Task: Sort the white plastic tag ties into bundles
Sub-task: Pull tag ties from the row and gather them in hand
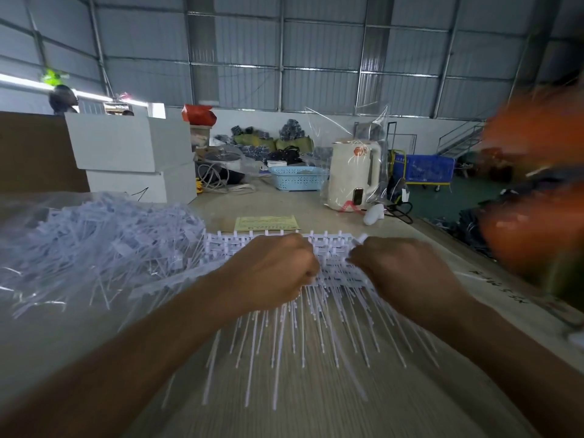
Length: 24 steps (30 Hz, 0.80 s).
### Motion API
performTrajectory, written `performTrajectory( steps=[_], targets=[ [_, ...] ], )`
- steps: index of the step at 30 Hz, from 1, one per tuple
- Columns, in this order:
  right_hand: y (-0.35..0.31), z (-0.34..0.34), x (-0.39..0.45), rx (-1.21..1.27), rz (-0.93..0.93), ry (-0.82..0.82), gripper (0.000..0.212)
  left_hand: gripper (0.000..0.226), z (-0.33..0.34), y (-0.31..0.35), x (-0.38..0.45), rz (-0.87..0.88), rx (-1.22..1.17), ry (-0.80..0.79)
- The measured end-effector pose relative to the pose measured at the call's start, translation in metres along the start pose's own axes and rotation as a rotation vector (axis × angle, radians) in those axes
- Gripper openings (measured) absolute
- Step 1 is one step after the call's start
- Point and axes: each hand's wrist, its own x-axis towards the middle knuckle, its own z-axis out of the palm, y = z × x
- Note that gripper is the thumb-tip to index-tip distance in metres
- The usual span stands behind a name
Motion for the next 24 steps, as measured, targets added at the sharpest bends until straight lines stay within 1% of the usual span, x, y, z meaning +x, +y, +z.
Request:
performTrajectory(
  steps=[1, 2, 3, 4, 6, 8, 10, 13, 16, 17, 18, 21, 23, 24],
  targets=[
    [0.008, -0.001, 0.000, -0.005, 0.010, 0.028, 0.014, 0.019, 0.003, -0.001, -0.002, -0.002, 0.014, -0.061],
    [0.015, -0.002, 0.002, 0.041, 0.031, 0.089, 0.013, 0.020, 0.006, -0.002, -0.002, -0.013, -0.010, -0.101],
    [0.019, -0.002, 0.002, 0.145, 0.091, 0.144, 0.020, 0.020, 0.008, -0.001, -0.002, -0.031, -0.063, -0.114],
    [0.020, 0.000, 0.003, 0.267, 0.170, 0.168, 0.026, 0.021, 0.010, 0.001, -0.001, -0.043, -0.118, -0.094],
    [0.016, 0.011, 0.003, 0.475, 0.275, 0.081, 0.027, 0.024, 0.011, 0.005, 0.004, -0.056, -0.199, -0.015],
    [0.010, 0.019, 0.001, 0.609, 0.270, 0.002, 0.026, 0.027, 0.011, 0.007, 0.008, -0.054, -0.232, 0.038],
    [0.011, 0.019, -0.002, 0.730, 0.273, -0.043, 0.032, 0.029, 0.011, 0.008, 0.010, -0.054, -0.255, 0.059],
    [0.015, 0.021, -0.001, 0.727, 0.251, -0.057, 0.033, 0.030, 0.009, 0.007, 0.008, -0.067, -0.291, 0.031],
    [0.017, 0.026, -0.001, 0.719, 0.264, -0.056, 0.019, 0.027, 0.009, 0.008, 0.006, -0.066, -0.305, 0.019],
    [0.018, 0.027, -0.001, 0.741, 0.291, -0.060, 0.013, 0.026, 0.009, 0.008, 0.006, -0.071, -0.318, 0.032],
    [0.018, 0.028, -0.002, 0.758, 0.309, -0.063, 0.011, 0.026, 0.009, 0.008, 0.006, -0.078, -0.336, 0.056],
    [0.020, 0.028, -0.005, 0.729, 0.244, -0.089, 0.017, 0.028, 0.006, 0.006, 0.008, -0.100, -0.383, 0.125],
    [0.023, 0.026, -0.006, 0.662, 0.213, -0.130, 0.016, 0.033, 0.003, 0.007, 0.008, -0.110, -0.391, 0.128],
    [0.024, 0.025, -0.007, 0.612, 0.208, -0.168, 0.020, 0.035, 0.003, 0.007, 0.008, -0.120, -0.405, 0.123]
  ],
)
